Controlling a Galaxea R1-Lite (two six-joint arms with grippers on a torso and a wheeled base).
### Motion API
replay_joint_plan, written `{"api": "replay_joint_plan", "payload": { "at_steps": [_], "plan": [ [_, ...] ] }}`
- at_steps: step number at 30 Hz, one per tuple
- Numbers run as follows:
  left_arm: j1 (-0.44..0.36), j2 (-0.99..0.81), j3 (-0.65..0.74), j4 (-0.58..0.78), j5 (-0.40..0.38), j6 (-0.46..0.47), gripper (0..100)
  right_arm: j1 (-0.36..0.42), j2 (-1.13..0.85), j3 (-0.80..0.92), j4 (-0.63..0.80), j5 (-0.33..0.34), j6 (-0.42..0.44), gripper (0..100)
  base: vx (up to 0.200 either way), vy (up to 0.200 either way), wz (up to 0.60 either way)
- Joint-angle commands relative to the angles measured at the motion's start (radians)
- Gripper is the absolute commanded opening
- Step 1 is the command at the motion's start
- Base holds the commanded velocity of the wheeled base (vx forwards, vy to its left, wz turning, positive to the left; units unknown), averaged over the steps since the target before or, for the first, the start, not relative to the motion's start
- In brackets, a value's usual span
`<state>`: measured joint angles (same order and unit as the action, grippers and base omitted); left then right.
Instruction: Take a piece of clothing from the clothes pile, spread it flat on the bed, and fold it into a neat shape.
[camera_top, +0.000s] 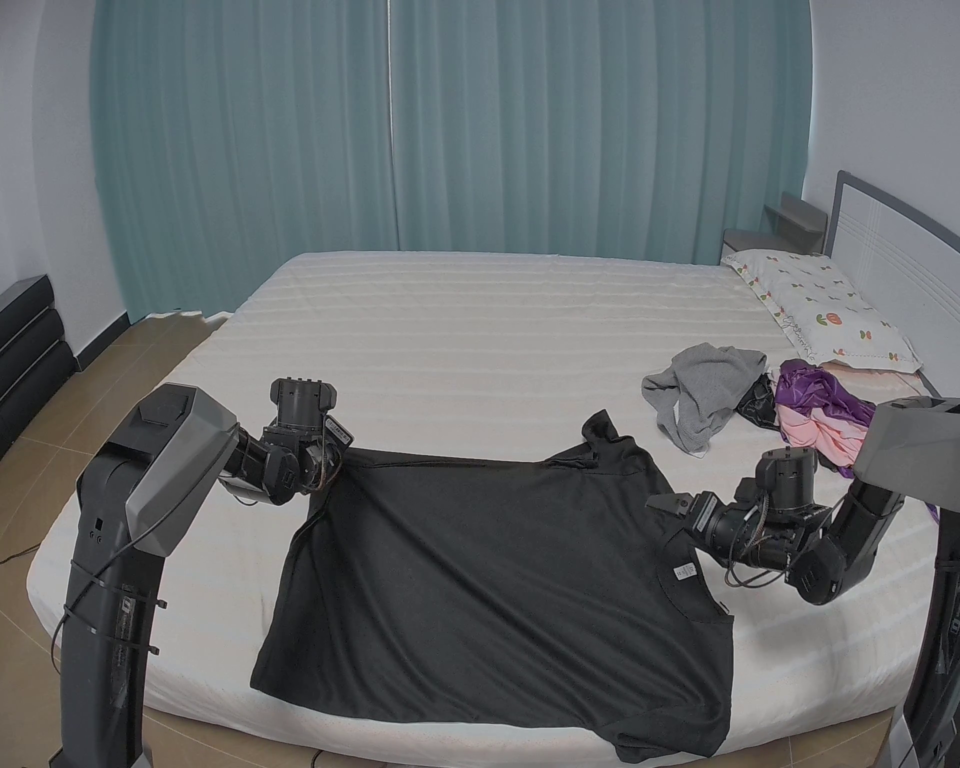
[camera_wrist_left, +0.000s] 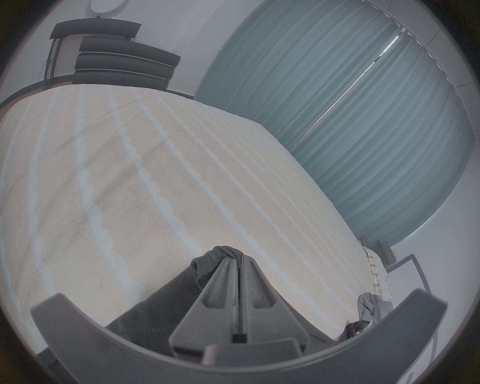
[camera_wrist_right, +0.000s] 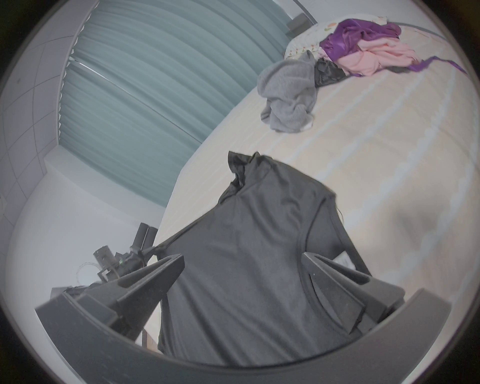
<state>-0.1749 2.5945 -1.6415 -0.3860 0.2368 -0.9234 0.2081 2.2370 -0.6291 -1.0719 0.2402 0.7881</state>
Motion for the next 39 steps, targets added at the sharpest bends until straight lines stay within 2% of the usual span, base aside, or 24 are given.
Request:
{"api": "replay_joint_plan", "payload": {
  "at_steps": [1, 7, 12, 19, 27, 31, 32, 39],
  "plan": [
    [0.008, -0.025, 0.002, 0.042, 0.001, 0.001, 0, -0.009, 0.108, -0.256, 0.162, -0.056, -0.027, 100, 0.0, 0.0, 0.0],
    [0.011, -0.037, 0.003, 0.062, 0.001, 0.008, 0, -0.019, 0.236, -0.561, 0.348, -0.079, -0.052, 100, 0.0, 0.0, 0.0],
    [0.012, -0.037, 0.005, 0.118, 0.001, 0.024, 0, -0.022, 0.335, -0.727, 0.468, -0.099, -0.102, 100, 0.0, 0.0, 0.0],
    [0.012, -0.031, 0.008, 0.121, 0.001, 0.024, 0, -0.047, 0.435, -0.923, 0.518, -0.108, -0.113, 100, 0.0, 0.0, 0.0],
    [0.008, -0.03, 0.012, 0.119, 0.001, 0.026, 0, -0.064, 0.546, -1.106, 0.537, -0.127, -0.165, 100, 0.0, 0.0, 0.0],
    [0.005, -0.03, 0.012, 0.119, -0.001, 0.026, 0, -0.059, 0.579, -1.152, 0.538, -0.127, -0.167, 100, 0.0, 0.0, 0.0],
    [0.005, -0.027, 0.012, 0.121, -0.001, 0.024, 0, -0.056, 0.587, -1.156, 0.538, -0.127, -0.167, 0, 0.0, 0.0, 0.0],
    [0.009, -0.014, 0.005, 0.119, 0.001, 0.024, 0, -0.068, 0.582, -1.186, 0.518, -0.13, -0.161, 0, 0.0, 0.0, 0.0]
  ]
}}
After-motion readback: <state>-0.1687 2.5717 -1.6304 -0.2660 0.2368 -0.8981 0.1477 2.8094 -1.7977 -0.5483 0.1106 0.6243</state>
